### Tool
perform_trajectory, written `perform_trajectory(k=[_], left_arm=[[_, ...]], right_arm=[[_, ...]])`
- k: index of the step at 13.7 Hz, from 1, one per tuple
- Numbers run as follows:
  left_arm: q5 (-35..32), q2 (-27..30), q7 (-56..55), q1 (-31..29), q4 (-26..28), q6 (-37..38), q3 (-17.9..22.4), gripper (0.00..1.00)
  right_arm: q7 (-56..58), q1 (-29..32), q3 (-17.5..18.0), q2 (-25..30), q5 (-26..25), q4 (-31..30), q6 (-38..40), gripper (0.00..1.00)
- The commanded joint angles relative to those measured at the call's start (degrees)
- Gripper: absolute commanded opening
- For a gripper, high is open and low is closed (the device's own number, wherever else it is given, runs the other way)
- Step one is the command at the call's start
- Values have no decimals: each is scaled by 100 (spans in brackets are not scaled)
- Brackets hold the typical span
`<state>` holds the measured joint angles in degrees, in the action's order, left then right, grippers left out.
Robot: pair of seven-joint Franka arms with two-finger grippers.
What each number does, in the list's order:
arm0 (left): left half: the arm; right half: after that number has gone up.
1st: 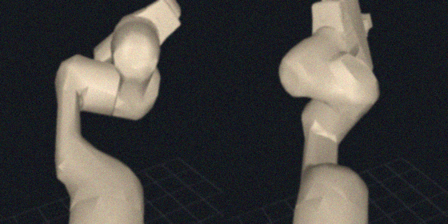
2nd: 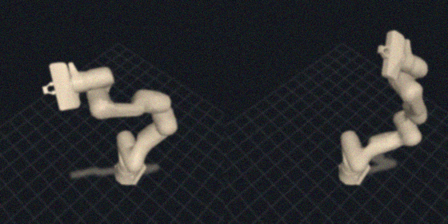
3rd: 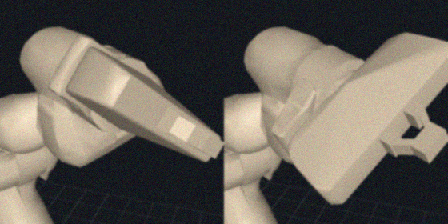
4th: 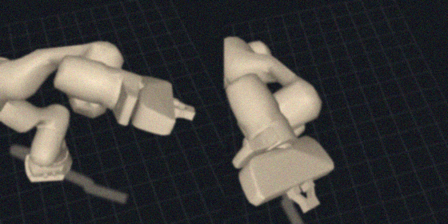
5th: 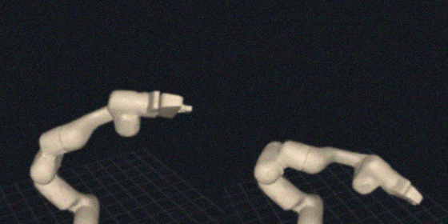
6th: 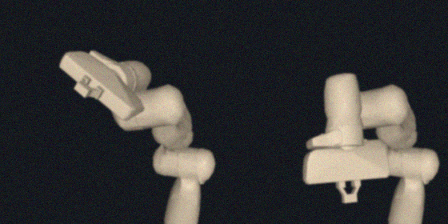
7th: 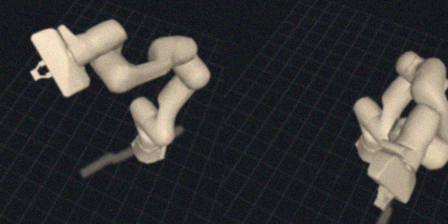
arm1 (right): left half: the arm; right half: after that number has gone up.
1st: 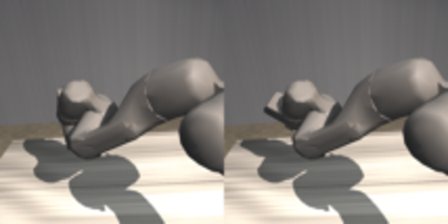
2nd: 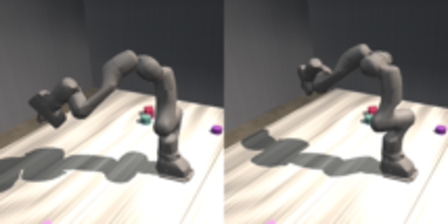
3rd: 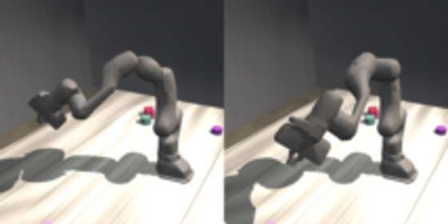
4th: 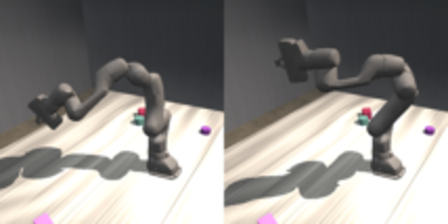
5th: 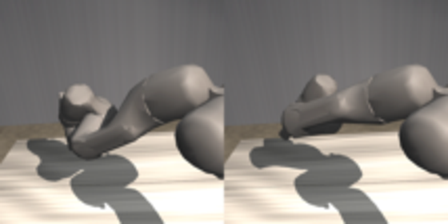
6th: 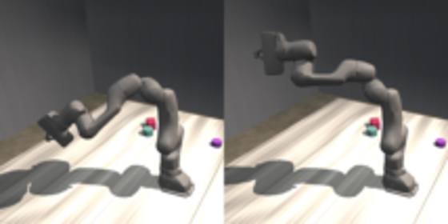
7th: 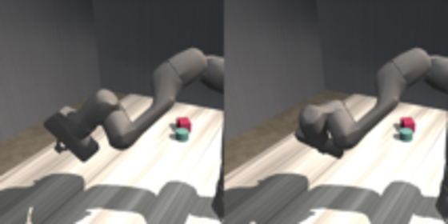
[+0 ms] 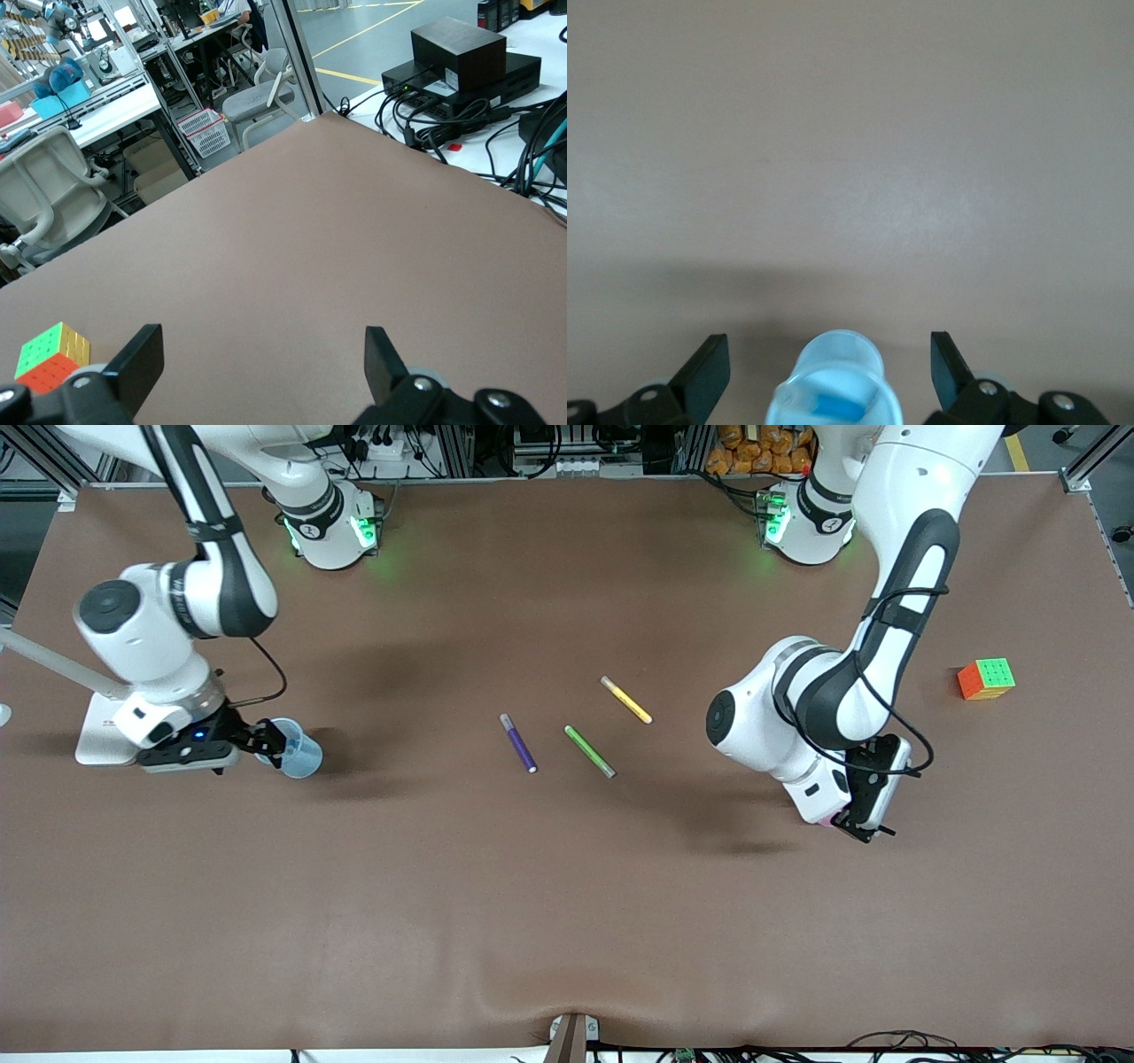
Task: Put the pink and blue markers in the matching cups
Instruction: 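Open both grippers to release the markers and lift away from the cups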
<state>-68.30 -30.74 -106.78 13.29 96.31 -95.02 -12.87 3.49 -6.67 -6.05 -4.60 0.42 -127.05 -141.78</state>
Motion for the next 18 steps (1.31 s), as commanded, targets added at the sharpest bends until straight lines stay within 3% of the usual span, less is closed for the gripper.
perform_trajectory(k=[1, 4, 7, 12, 14, 18], left_arm=[[246, 103, 428, -20, -244, 124, -13, 100], [658, 156, 902, -37, -560, 220, -13, 100], [1063, 244, 1579, -72, -885, 352, 4, 100], [1704, 270, 2265, -221, -1290, 370, 31, 100], [1976, 358, 2625, -248, -1413, 370, 39, 100], [2522, 612, 3276, -476, -1449, 361, 22, 100]], right_arm=[[-94, 174, 77, -346, 597, 1667, 2084, 100], [-85, 438, 77, -1067, 731, 3348, 3654, 100], [-50, 597, 77, -1446, 740, 4396, 4736, 100], [-41, 579, 69, -1403, 608, 5619, 5844, 100], [-41, 474, 94, -1342, 101, 5804, 6213, 100], [-102, 307, 95, -1254, -77, 6112, 6373, 100]])
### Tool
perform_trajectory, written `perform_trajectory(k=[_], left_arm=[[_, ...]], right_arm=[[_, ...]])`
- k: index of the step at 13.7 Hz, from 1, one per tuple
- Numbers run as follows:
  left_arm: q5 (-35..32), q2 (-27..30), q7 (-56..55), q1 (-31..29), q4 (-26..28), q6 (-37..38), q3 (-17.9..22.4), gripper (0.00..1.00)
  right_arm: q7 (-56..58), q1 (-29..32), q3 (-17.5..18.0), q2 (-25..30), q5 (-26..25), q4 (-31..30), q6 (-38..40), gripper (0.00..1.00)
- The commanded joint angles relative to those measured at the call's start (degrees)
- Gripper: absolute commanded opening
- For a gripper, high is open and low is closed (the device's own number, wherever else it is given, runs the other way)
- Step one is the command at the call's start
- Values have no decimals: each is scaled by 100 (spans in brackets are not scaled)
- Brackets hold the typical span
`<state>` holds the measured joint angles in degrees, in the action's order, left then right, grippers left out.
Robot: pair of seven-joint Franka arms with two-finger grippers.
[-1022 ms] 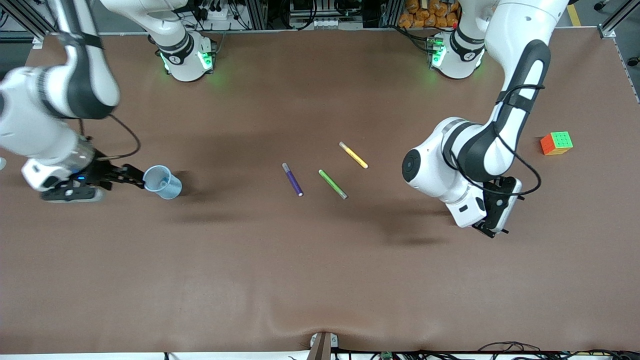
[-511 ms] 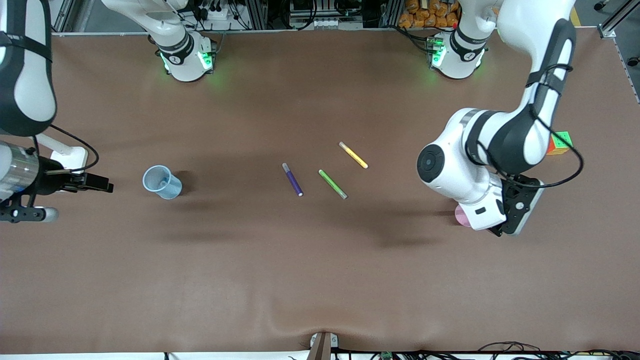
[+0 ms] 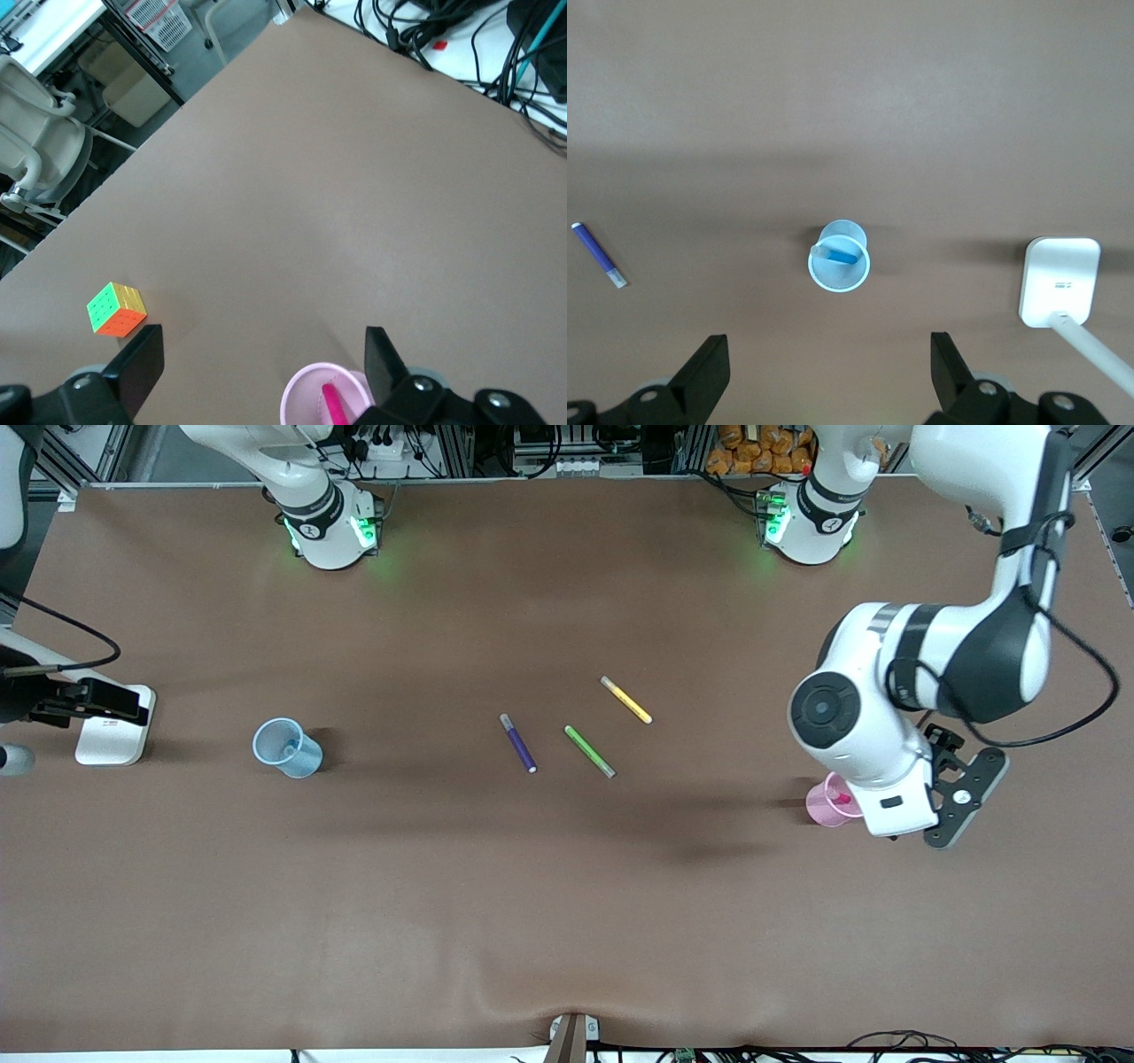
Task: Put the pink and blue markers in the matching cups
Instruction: 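Open both grippers to release the markers and lift away from the cups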
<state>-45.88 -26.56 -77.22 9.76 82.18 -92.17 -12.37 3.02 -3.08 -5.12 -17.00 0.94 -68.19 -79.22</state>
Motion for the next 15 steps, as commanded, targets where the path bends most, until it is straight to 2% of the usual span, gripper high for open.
perform_trajectory(k=[1, 3, 6, 9, 11, 13, 15], left_arm=[[429, 222, 496, -167, -62, 76, -29, 100], [554, 248, 725, -229, -114, 76, -37, 100], [974, 493, 1162, -421, -132, 76, -37, 100], [1800, 871, 2428, -904, -132, 68, -46, 100], [2021, 968, 3139, -1150, -132, 67, -64, 100], [2432, 1074, 3650, -1300, -141, 41, -64, 100], [2846, 1206, 4326, -1441, -141, 41, -55, 100]], right_arm=[[-12, -61, -15, 4, -199, 245, 118, 100], [23, 166, 3, 204, 202, 140, 162, 100], [15, 124, 11, 591, 231, -316, 82, 100], [23, 124, 20, 1478, 74, -1562, -268, 100], [32, 28, 38, 1839, -32, -2038, -217, 100], [23, -166, 29, 1867, -356, -2093, -278, 100], [15, -175, 29, 1737, -437, -1805, -278, 100]])
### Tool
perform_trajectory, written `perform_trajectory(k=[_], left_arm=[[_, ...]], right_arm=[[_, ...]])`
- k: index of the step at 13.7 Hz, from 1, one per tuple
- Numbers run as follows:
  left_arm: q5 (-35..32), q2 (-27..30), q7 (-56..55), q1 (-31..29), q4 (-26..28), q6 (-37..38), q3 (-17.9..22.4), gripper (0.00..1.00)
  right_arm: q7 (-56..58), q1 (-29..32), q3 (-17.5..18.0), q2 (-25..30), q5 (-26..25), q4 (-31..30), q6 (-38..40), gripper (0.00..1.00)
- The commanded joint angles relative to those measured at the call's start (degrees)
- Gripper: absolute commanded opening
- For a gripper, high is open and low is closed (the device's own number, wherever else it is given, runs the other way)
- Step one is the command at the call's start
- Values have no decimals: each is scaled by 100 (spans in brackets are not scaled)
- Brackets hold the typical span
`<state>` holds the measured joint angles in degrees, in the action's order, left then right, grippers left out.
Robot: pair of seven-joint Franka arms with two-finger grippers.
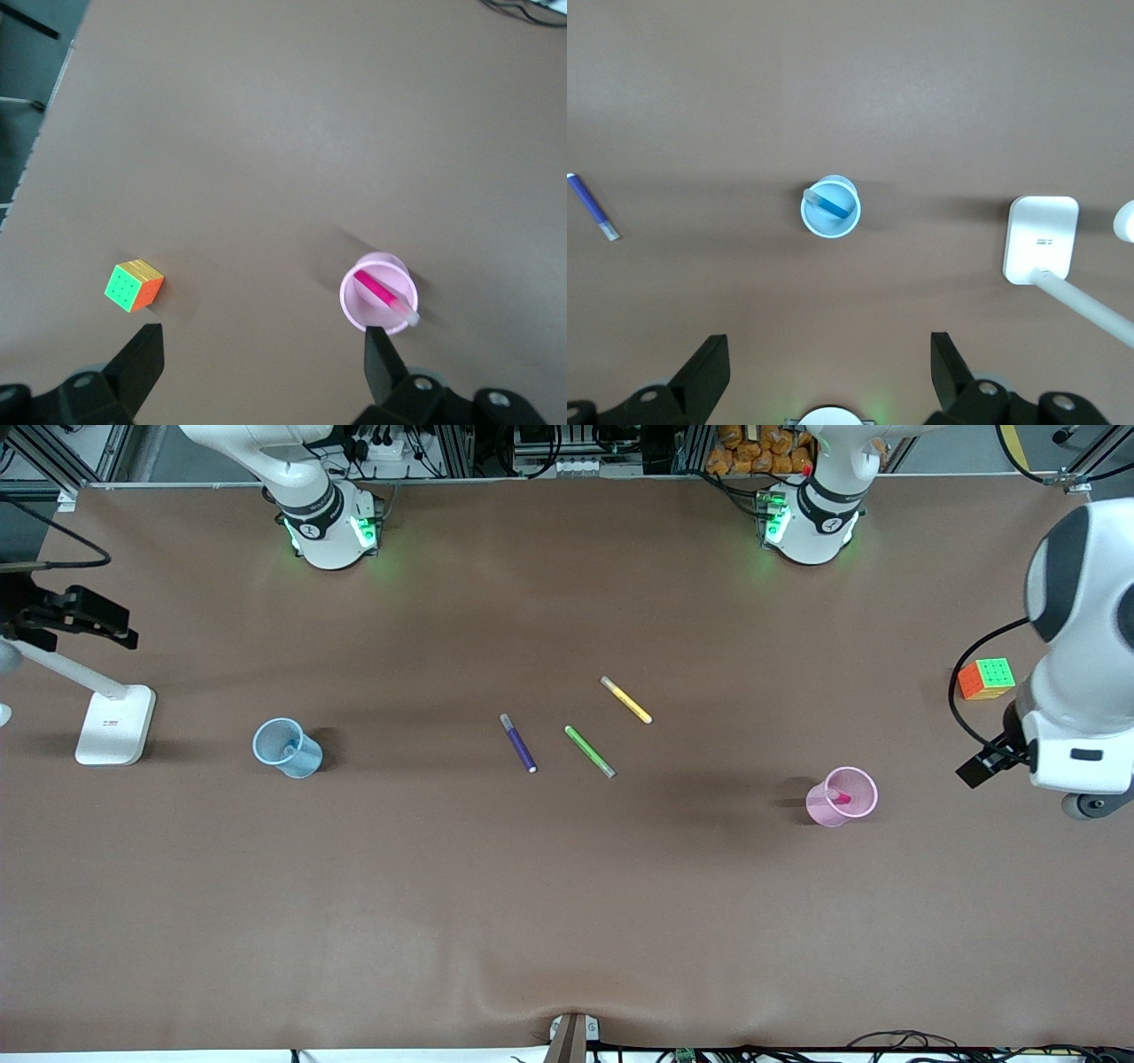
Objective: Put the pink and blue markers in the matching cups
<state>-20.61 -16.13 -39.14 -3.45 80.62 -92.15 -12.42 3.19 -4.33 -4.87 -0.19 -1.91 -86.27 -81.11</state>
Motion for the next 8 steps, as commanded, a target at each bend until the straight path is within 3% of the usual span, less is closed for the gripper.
perform_trajectory(k=[1, 3, 4, 8], left_arm=[[460, 250, 835, -155, 15, 39, -50, 100], [845, 382, 1197, -182, 33, 48, -41, 100], [1091, 469, 1337, -182, 33, 66, -24, 100], [1173, 803, 2539, -182, 94, 258, -68, 100]], right_arm=[[-55, -59, 4, 10, -143, 257, -71, 100], [24, 11, -5, 10, -47, 427, -80, 100], [311, 46, -49, 36, 267, 375, -80, 100], [815, 328, -84, 115, 419, 164, -98, 100]])
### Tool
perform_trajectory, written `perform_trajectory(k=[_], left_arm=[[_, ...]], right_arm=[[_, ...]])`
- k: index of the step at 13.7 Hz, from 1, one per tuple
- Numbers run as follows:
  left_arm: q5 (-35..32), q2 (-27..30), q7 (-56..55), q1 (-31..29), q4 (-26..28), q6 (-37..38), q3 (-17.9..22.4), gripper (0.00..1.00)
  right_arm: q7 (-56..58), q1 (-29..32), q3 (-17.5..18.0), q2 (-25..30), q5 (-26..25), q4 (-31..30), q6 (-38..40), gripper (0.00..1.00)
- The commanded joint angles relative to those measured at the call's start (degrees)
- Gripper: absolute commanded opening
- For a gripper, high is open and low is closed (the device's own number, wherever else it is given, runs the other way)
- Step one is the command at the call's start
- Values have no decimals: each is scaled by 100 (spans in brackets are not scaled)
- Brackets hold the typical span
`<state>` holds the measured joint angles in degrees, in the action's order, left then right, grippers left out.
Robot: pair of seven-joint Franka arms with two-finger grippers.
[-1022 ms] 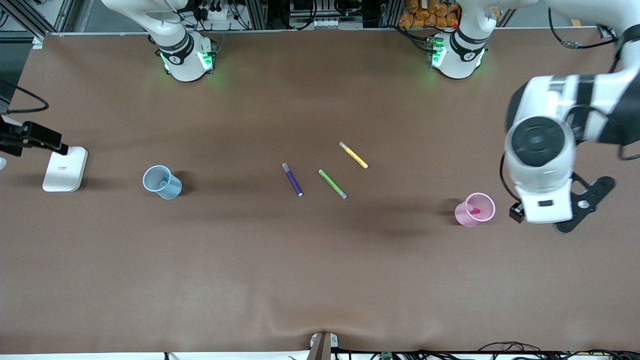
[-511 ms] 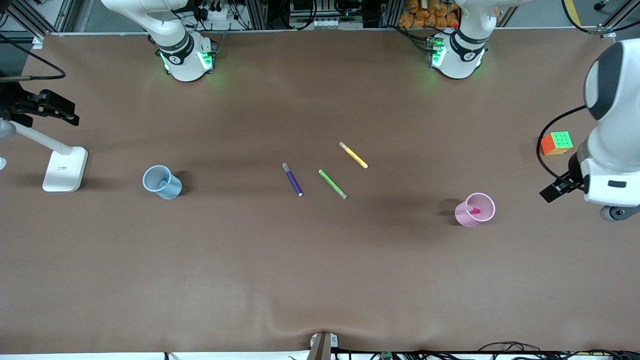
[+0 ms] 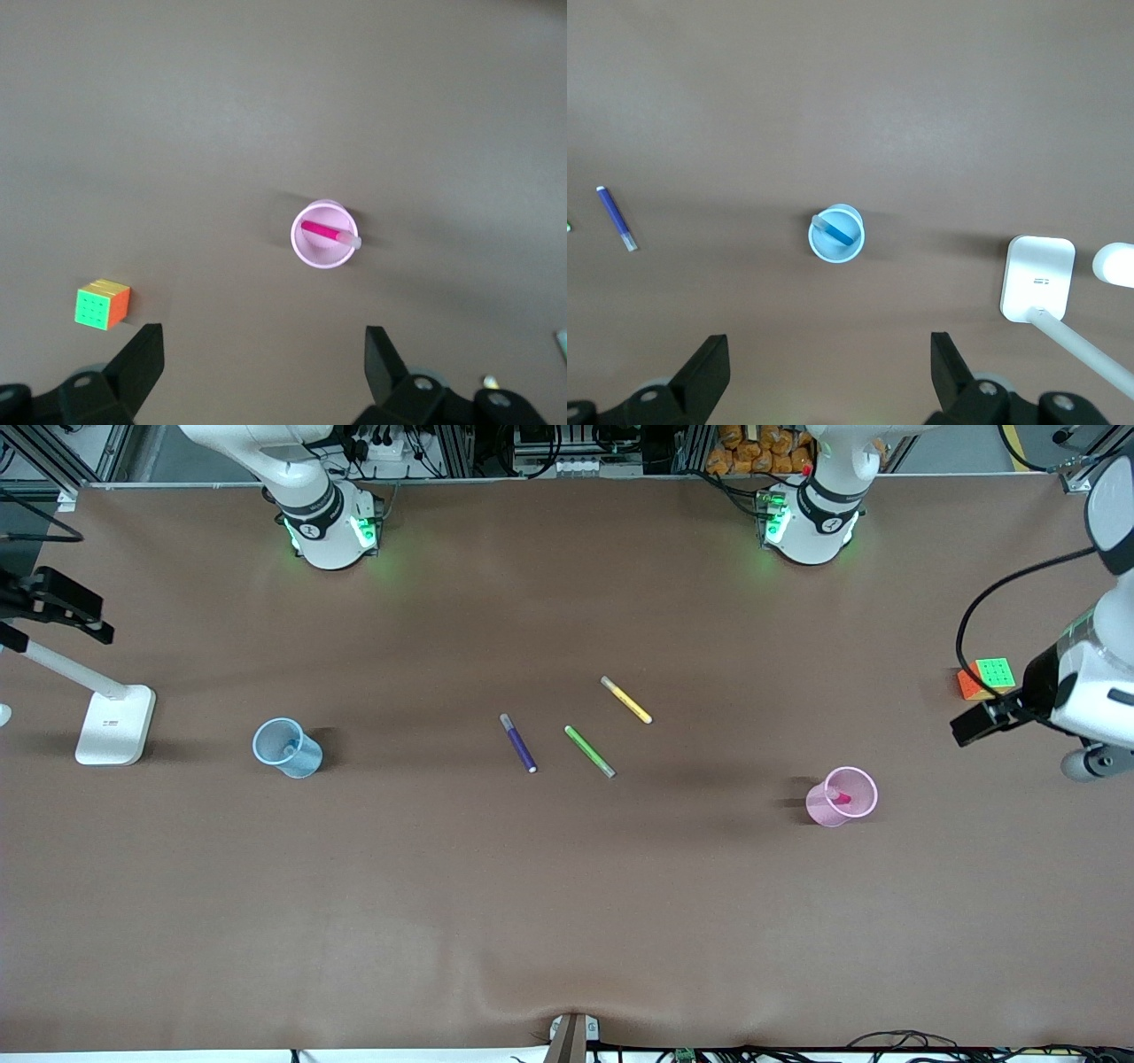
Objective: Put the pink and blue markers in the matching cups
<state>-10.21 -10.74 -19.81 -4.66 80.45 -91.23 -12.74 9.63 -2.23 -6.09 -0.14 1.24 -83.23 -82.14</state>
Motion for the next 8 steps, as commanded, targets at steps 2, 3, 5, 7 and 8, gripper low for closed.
perform_trajectory(k=[2, 3, 5, 7, 8], left_arm=[[133, 475, 716, -35, 173, 237, -45, 100], [255, 598, 724, -44, 278, 237, -45, 100], [677, 818, 716, -52, 480, 237, -27, 100], [739, 1090, 602, -26, 778, 237, -45, 100], [757, 1213, 593, -43, 884, 237, -71, 100]], right_arm=[[145, 109, 47, 128, 104, -167, 66, 100], [144, 109, 47, 154, 104, -176, 58, 100], [136, 100, 47, 154, 104, -176, 66, 100], [127, 92, 64, 163, 104, -176, 119, 100], [127, 92, 64, 163, 104, -176, 136, 100]])
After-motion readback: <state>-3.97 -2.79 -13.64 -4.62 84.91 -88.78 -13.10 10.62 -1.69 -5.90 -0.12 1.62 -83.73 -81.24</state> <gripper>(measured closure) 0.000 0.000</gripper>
